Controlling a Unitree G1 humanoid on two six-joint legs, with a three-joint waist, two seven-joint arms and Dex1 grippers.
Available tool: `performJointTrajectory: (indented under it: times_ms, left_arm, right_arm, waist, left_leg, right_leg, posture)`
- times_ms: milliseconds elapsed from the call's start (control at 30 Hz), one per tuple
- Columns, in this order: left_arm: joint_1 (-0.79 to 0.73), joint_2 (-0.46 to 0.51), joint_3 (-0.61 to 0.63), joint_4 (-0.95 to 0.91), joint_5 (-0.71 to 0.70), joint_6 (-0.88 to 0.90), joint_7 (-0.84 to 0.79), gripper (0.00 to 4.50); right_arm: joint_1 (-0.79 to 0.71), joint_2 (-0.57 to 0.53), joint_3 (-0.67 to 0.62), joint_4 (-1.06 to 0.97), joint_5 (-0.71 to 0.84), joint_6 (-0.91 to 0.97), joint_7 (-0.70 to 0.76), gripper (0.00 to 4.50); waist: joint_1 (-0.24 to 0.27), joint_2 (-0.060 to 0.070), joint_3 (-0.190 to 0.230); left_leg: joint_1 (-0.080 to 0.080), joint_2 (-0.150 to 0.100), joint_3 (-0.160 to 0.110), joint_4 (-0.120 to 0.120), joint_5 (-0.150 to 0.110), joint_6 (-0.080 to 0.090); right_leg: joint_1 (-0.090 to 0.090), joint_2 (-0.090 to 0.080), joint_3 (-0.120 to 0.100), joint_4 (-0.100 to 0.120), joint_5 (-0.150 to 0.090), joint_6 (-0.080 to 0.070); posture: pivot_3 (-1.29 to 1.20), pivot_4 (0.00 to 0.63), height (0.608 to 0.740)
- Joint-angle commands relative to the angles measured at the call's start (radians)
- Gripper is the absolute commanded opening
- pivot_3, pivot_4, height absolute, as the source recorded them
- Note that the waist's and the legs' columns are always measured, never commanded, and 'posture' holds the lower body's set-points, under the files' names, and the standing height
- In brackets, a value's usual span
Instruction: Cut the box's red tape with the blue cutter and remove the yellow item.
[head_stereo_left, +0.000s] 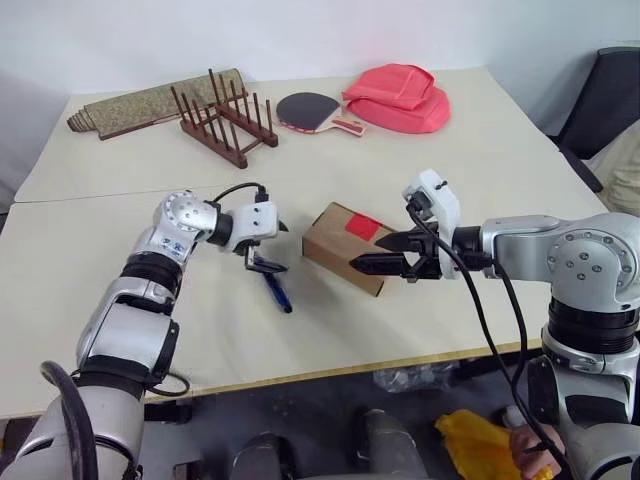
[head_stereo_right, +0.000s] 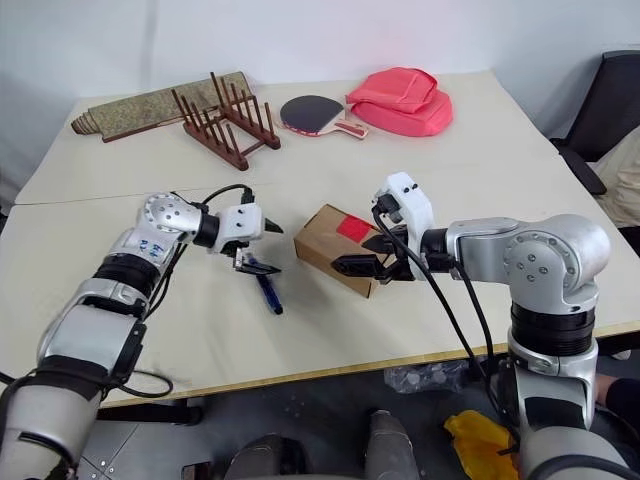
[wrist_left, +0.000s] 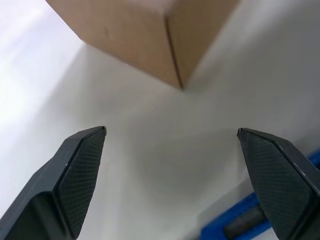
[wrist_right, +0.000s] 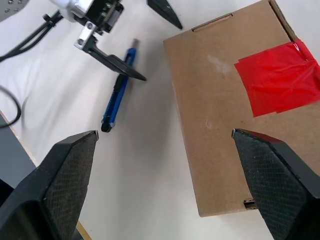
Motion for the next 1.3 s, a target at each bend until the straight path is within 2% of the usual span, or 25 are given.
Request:
performJointTrajectory:
  times_ms: [33,233,333,433,700,933,1100,1300]
  left_arm:
    - [0.020,0.025,0.007,-0.003,0.018,0.021,0.020,4.47]
    - [0.090,0.093,0.041,-0.143,-0.027,0.118,-0.058,4.47]
    - [0.204,0.168,0.057,-0.315,-0.066,0.217,-0.132,4.47]
    - [0.282,0.218,0.081,-0.450,-0.089,0.301,-0.132,4.47]
    - [0.334,0.269,0.184,-0.651,-0.178,0.470,-0.076,4.47]
    - [0.434,0.291,0.269,-0.839,-0.355,0.620,-0.144,4.47]
    - [0.528,0.311,0.191,-0.854,-0.336,0.559,-0.230,4.47]
    - [0.496,0.284,0.119,-0.725,-0.263,0.416,-0.220,4.47]
  right_arm:
    - [-0.015,0.010,-0.011,-0.024,0.004,0.004,0.007,4.50]
    - [-0.006,0.017,-0.016,-0.038,0.017,0.005,0.001,4.50]
    - [0.002,0.026,-0.016,-0.048,0.023,0.005,0.004,4.50]
    - [0.002,0.035,-0.005,-0.060,0.025,0.005,0.010,4.50]
    - [-0.012,0.059,0.018,-0.058,0.020,-0.008,0.023,4.50]
    - [-0.004,0.058,0.028,-0.056,0.013,-0.016,0.030,4.50]
    - [-0.007,0.057,0.041,-0.047,0.004,-0.024,0.036,4.50]
    - [-0.009,0.048,0.040,-0.048,-0.002,-0.022,0.043,4.50]
  waist:
    - [0.001,0.000,0.000]
    - [-0.005,0.000,0.000]
    - [-0.006,0.000,0.000]
    - [-0.007,0.000,0.000]
    - [0.004,0.000,0.000]
    - [0.002,0.000,0.000]
    - [0.000,0.000,0.000]
    - [0.005,0.000,0.000]
  left_leg:
    - [0.000,0.000,0.000,0.000,0.000,0.000]
    - [-0.001,0.000,0.000,0.000,0.000,0.000]
    - [-0.001,0.000,0.000,-0.001,0.000,0.000]
    - [-0.001,0.000,0.001,-0.001,0.000,0.000]
    - [-0.002,0.000,0.003,0.001,0.000,0.000]
    - [-0.003,0.000,0.004,0.000,0.000,-0.001]
    - [-0.002,0.000,0.005,0.000,0.000,-0.002]
    - [-0.002,0.000,0.006,0.000,0.000,-0.002]
  right_leg:
    - [0.000,0.000,0.000,0.000,0.000,0.000]
    - [-0.003,0.000,0.002,0.002,0.000,0.000]
    - [-0.006,0.000,0.003,0.005,0.000,0.000]
    - [-0.006,0.000,0.003,0.006,0.000,0.000]
    - [-0.006,0.000,0.004,0.005,0.000,0.000]
    - [-0.006,0.000,0.002,0.005,0.000,0.000]
    - [-0.006,0.000,0.003,0.005,0.000,0.000]
    - [-0.006,0.000,0.003,0.004,0.000,-0.001]
  posture:
    - [0.00,0.150,0.740]
    - [0.00,0.150,0.740]
    - [0.00,0.150,0.740]
    - [0.00,0.150,0.740]
    - [0.00,0.150,0.740]
    - [0.00,0.150,0.740]
    - [0.00,0.150,0.740]
    - [0.00,0.150,0.740]
